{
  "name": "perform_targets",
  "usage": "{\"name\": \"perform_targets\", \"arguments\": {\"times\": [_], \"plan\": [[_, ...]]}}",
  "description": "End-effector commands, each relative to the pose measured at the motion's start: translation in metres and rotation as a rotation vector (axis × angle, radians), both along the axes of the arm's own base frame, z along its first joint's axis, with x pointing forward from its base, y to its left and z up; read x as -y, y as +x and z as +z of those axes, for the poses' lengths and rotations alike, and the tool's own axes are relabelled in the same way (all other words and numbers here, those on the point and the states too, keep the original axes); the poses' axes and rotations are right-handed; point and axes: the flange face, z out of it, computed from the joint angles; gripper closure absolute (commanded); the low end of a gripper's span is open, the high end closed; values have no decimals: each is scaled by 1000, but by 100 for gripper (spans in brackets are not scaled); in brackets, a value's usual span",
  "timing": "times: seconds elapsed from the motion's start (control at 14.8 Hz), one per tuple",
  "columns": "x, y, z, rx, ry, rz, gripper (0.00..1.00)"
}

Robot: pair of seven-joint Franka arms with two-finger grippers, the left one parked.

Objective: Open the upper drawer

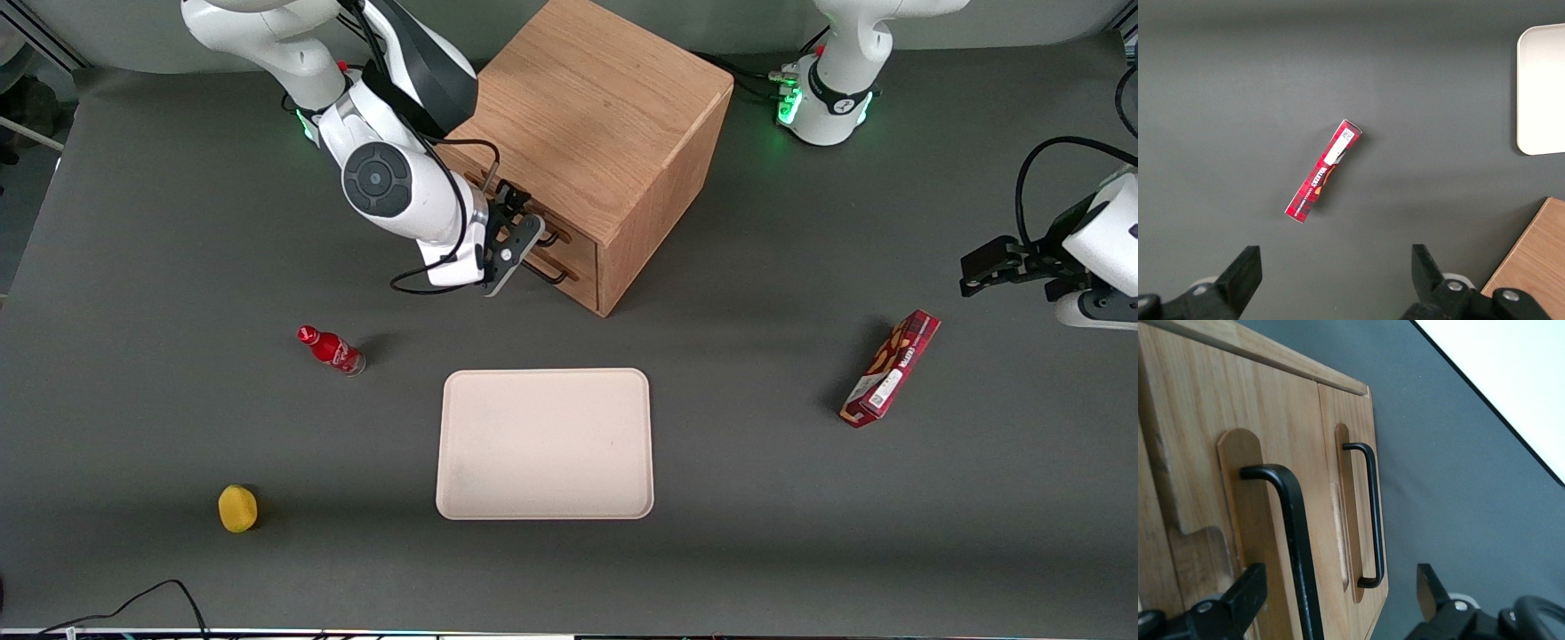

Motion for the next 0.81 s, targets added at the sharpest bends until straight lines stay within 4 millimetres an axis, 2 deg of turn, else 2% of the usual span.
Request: {"name": "perform_targets", "arguments": {"times": [0.0, 0.75], "plan": [[2, -9, -3, 26, -2, 17, 0], [-4, -15, -27, 46, -19, 31, 0]]}}
